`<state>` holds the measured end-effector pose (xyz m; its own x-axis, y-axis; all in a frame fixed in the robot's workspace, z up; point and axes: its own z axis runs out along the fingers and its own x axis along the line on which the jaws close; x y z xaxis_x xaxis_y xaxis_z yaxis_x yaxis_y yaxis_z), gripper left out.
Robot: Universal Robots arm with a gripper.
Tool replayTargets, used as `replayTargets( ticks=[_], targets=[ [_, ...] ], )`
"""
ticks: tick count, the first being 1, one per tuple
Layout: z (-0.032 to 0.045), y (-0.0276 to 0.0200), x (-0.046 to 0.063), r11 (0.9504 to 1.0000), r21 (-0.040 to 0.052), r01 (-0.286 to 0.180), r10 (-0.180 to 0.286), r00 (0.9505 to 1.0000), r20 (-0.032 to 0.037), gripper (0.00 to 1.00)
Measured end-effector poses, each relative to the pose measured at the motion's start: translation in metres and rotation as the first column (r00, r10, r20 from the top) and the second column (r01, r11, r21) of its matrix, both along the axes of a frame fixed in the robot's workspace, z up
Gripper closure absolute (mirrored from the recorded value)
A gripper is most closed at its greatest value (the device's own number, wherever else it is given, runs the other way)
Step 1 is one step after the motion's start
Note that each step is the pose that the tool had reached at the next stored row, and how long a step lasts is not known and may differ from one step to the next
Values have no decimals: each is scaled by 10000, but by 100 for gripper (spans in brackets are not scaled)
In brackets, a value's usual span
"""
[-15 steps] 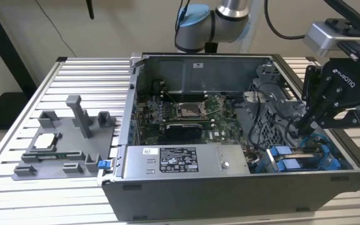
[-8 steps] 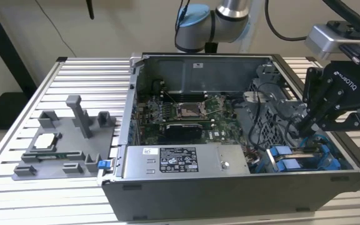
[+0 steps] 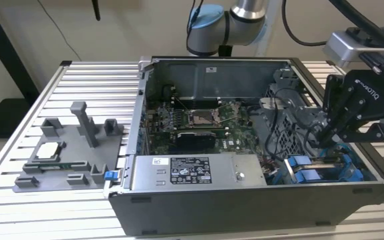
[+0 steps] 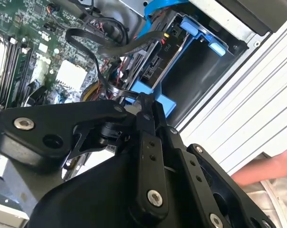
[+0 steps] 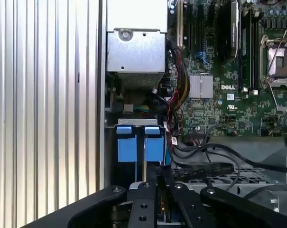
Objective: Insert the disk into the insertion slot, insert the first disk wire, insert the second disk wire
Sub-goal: 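Insert the second disk wire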
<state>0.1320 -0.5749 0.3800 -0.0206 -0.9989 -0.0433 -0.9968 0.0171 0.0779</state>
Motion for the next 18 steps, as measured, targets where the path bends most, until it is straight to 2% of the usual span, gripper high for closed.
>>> replayTargets(
  ticks=[7,10,12,16,17,18],
  targets=[
    [-104,0,0,10000,0,-3,3,10000,100,100],
    [-138,0,0,10000,-2,-10,10,9998,190,100],
    [-153,1,0,10000,-4,-16,16,9996,295,100],
    [-178,0,0,10000,0,-24,24,9981,620,100],
    [-185,0,0,10000,0,-24,24,9976,693,100],
    [-194,-1,0,10000,-1,-24,24,9973,737,100]
  ],
)
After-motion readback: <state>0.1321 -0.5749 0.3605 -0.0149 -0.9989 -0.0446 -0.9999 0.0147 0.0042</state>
